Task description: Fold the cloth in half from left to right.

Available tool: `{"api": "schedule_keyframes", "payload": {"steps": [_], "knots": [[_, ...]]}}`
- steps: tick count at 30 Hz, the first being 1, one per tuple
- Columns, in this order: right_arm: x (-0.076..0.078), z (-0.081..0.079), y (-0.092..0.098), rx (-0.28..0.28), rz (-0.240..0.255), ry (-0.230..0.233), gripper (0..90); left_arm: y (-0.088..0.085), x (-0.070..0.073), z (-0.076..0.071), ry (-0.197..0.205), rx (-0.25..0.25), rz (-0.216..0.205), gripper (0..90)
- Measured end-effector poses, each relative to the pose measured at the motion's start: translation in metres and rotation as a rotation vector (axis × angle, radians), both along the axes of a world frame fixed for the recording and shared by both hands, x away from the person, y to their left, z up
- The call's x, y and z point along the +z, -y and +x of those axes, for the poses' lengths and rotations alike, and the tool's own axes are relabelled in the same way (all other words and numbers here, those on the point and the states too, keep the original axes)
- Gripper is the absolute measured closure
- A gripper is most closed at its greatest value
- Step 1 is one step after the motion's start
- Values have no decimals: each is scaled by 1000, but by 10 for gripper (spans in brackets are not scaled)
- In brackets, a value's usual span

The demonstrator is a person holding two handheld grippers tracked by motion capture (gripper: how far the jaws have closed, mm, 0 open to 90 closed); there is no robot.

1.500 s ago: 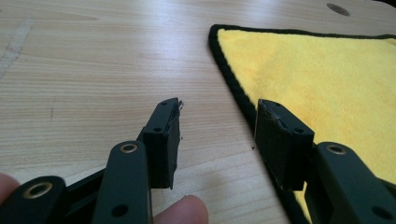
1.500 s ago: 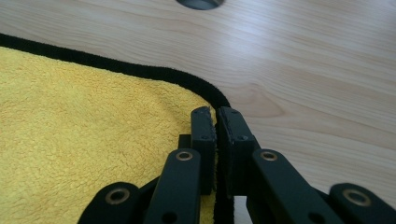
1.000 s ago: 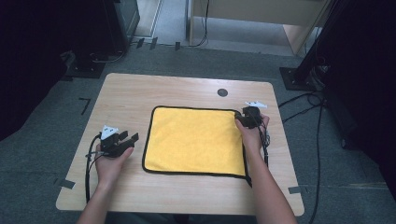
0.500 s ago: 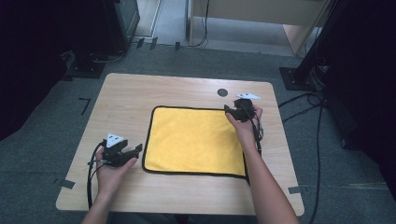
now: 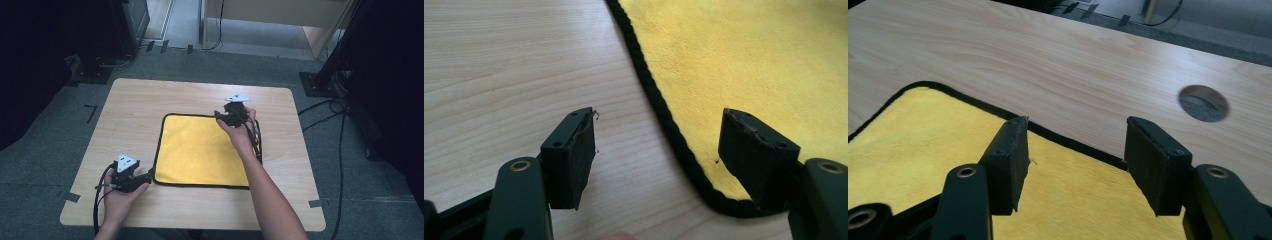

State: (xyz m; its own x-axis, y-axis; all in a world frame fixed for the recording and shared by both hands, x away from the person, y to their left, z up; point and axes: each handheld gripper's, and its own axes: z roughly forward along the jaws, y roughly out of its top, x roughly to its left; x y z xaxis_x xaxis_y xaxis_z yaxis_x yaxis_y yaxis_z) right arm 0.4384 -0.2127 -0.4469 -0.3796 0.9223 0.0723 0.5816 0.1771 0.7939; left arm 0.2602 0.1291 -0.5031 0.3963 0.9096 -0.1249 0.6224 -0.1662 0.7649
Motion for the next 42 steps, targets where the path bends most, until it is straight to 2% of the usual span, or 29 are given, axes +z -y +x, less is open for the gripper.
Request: {"api": "schedule_keyframes", "payload": {"steps": [2,3,6,9,14,21,27,32,39,42], "knots": [[-1,1,-12,16,8,0,440,2,-1,-1,2,-9,6,310],[-1,2,-19,20,28,-4,443,3,-1,-2,5,-6,15,308],[-3,2,-41,49,75,-11,446,6,-6,-7,22,-4,67,317],[-5,3,-64,88,59,-10,448,8,-9,-6,8,-15,71,318],[-10,8,-95,123,45,-19,454,15,-9,-10,33,-21,128,337],[-16,17,-130,170,43,-33,456,13,-13,-8,7,-24,127,354],[-24,25,-148,182,50,-51,481,11,-14,-7,-8,-22,117,366],[-33,33,-163,207,-9,-68,491,12,-14,-8,-6,-23,113,383],[-45,46,-177,185,-63,-89,497,12,-14,-9,-3,-32,106,426],[-49,51,-181,189,-51,-112,496,10,-14,-9,-7,-34,95,429]]}}
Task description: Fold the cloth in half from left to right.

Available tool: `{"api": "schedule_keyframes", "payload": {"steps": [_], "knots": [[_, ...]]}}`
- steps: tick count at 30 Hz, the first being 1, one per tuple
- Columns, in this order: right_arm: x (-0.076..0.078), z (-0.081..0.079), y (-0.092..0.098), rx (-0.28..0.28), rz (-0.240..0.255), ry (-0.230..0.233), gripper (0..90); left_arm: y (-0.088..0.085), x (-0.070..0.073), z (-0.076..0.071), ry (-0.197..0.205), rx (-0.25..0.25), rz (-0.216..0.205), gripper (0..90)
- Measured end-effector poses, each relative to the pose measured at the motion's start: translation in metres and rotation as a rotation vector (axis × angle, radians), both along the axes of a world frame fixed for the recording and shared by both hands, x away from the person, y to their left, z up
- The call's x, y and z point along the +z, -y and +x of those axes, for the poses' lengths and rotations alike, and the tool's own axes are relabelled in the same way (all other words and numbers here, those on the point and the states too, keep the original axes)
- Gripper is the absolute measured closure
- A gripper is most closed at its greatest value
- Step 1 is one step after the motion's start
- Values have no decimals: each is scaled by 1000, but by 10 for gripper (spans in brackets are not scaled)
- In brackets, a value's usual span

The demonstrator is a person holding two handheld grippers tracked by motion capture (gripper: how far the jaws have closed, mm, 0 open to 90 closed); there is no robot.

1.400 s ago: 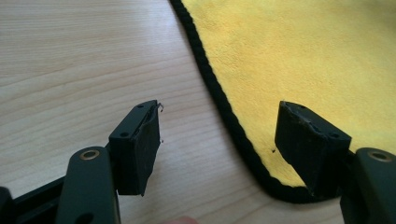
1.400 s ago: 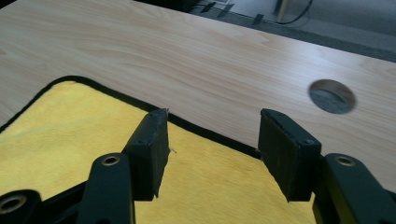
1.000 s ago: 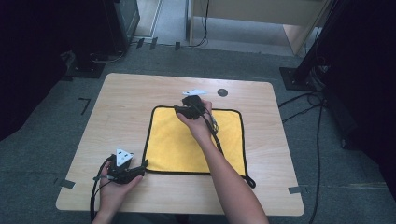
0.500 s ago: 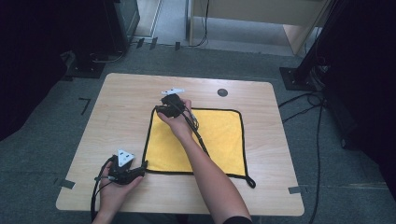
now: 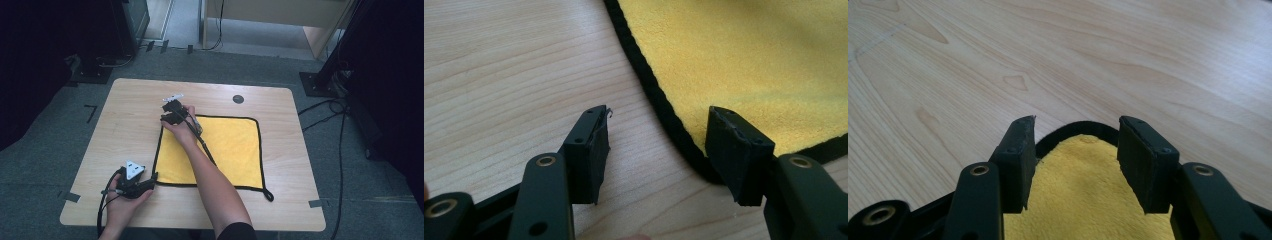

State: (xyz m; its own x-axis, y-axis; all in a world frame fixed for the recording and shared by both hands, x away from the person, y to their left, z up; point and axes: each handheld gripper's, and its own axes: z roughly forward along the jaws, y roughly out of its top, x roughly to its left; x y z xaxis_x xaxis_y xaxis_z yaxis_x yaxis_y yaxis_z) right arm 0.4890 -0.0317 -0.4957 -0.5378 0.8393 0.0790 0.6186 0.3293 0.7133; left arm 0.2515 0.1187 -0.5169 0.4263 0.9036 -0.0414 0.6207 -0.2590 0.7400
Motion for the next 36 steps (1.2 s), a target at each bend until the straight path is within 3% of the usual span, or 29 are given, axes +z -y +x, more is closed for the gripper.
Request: {"api": "schedule_keyframes", "payload": {"steps": [2,7,10,13,18,21,24,26,27,31,33,36], "knots": [[-2,2,-2,-10,16,-18,505,-1,0,0,-3,5,-9,430],[-11,3,-5,3,-51,-11,537,-1,0,0,-2,5,-10,435],[-13,2,-5,-1,-35,-1,558,-1,0,0,0,-3,-7,460],[-12,3,-4,-11,-52,1,659,1,0,-1,3,-14,-13,523],[-12,3,-4,-6,-52,-4,855,-2,0,-1,-13,-29,-43,714],[-11,4,-8,-10,-57,-16,878,-6,1,0,-34,-39,-75,800],[-9,7,-8,-3,-37,-6,835,-9,1,1,-47,-34,-93,826],[-4,8,-5,-39,35,28,711,-10,1,1,-49,-36,-99,830],[-2,8,-4,-57,49,36,654,-10,1,1,-50,-36,-98,830],[-5,13,-9,-62,16,33,514,-10,1,1,-49,-38,-99,828],[-9,15,-11,-70,-8,29,491,-10,0,2,-51,-36,-107,826],[-17,15,-12,-56,1,10,458,-11,0,2,-53,-37,-109,826]]}}
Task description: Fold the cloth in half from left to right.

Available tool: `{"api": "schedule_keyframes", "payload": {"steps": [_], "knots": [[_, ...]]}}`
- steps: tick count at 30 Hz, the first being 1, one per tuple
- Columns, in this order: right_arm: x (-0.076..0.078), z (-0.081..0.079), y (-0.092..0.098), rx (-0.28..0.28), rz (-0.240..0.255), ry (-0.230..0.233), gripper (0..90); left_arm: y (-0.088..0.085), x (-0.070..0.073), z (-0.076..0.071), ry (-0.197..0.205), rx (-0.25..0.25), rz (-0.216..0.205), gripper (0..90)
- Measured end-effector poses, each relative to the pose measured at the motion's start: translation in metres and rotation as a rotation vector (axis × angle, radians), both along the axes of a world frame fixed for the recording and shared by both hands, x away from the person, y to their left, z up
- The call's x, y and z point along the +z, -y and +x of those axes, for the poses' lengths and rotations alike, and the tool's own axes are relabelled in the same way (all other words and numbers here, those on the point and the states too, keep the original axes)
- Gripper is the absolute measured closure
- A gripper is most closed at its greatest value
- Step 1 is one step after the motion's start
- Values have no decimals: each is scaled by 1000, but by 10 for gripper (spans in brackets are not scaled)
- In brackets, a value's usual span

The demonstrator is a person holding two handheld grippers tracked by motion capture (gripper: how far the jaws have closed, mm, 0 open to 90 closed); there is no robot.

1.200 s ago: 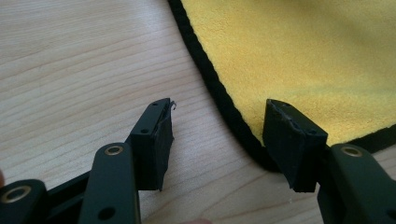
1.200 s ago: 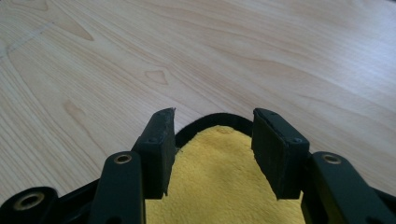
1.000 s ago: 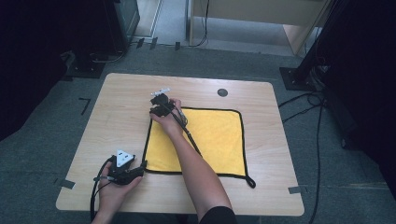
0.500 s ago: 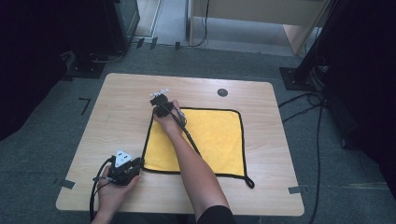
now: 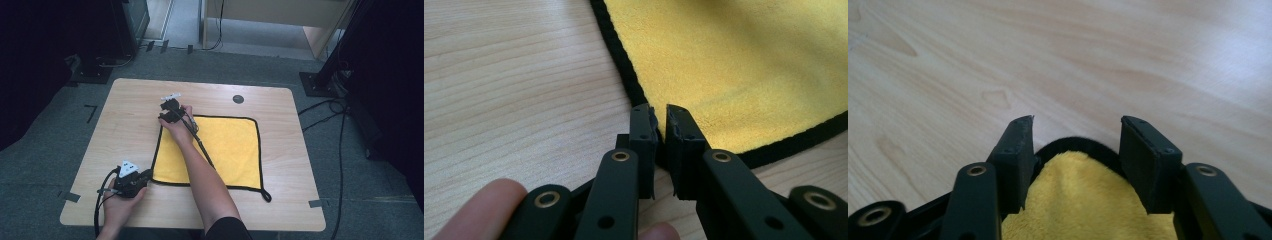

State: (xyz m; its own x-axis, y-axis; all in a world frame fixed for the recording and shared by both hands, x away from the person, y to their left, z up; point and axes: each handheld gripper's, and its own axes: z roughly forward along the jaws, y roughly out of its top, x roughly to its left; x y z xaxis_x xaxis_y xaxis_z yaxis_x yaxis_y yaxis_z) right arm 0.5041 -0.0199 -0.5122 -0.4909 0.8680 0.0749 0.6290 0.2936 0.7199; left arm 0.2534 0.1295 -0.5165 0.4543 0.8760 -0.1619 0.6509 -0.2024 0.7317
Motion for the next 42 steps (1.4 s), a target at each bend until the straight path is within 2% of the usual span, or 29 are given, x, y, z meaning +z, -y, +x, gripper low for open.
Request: {"api": "schedule_keyframes", "payload": {"steps": [1,3,5,7,9,12,14,17,20,24,29,34,38,42], "knots": [[-1,-1,-1,5,-5,13,463,0,0,0,0,0,0,828],[-2,-5,-4,7,-48,38,515,0,0,0,-3,-6,-4,840],[0,-8,-6,3,-57,34,657,0,0,0,-5,-10,-6,862],[2,-9,-5,0,-71,27,752,0,0,0,-4,-13,-6,873],[3,-9,-5,-2,-80,13,801,0,0,0,-5,-14,-7,880],[3,-11,-9,18,-106,37,821,-2,1,1,-9,-18,-7,888],[4,-13,-15,24,-98,50,824,-6,2,1,-7,-8,-1,892],[11,-11,-22,32,-54,45,825,-18,6,2,-2,26,-9,895],[23,-8,-25,52,-11,62,826,-28,11,2,15,58,-25,897],[40,-5,-25,73,10,94,825,-28,16,-1,44,56,-34,898],[52,-6,-7,67,67,97,825,-20,24,-5,99,30,-39,899],[58,-13,17,65,97,118,825,-9,32,-9,116,-4,-74,900],[61,-17,41,64,127,114,825,11,38,-12,138,-44,-81,900],[63,-21,68,51,129,110,824,38,41,-13,144,-92,-74,900]]}}
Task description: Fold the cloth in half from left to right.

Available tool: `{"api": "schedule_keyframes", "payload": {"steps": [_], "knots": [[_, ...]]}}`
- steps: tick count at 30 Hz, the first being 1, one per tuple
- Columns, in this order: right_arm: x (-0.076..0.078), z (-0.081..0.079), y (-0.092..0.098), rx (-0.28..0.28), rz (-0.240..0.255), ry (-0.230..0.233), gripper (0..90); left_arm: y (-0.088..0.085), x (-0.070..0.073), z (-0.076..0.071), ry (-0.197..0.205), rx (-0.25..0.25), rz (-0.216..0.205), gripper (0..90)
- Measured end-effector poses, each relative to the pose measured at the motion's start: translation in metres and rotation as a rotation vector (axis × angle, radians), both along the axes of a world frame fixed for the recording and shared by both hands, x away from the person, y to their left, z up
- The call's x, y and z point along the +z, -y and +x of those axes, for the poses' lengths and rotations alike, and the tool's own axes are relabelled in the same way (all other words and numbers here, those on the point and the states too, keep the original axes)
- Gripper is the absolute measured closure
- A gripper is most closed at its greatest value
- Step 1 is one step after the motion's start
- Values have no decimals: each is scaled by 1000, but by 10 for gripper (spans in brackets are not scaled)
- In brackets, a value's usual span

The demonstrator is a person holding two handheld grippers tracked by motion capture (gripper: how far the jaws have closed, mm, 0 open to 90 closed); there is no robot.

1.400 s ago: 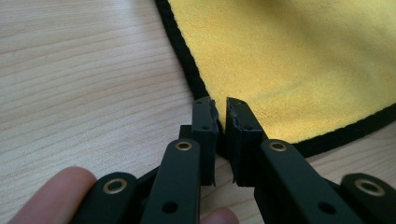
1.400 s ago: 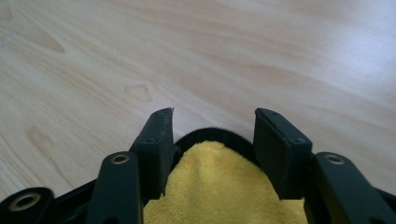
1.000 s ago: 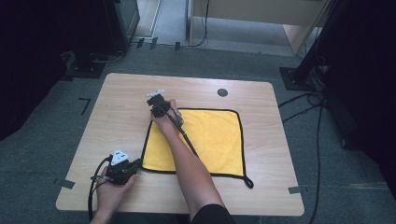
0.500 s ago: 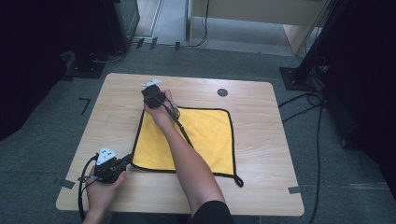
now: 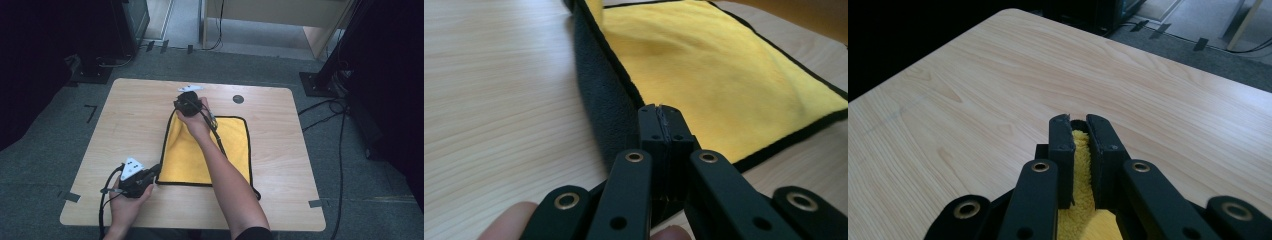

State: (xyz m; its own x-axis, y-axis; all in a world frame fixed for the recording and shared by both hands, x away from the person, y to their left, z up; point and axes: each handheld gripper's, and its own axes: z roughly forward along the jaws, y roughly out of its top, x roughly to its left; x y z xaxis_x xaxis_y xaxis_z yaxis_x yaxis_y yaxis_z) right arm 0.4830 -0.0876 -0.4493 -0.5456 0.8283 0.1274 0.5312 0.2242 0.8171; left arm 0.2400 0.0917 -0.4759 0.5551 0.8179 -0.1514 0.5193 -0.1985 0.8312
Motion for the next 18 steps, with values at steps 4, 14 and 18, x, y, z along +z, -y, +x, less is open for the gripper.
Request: {"api": "schedule_keyframes", "payload": {"steps": [4,14,18], "knots": [[1,-4,28,-12,-6,-6,824,29,2,0,-1,-55,-2,900],[-3,-14,95,-52,27,-26,823,100,6,-2,8,-179,36,900],[-7,-17,119,-77,36,-36,823,122,3,-1,6,-210,42,900]]}}
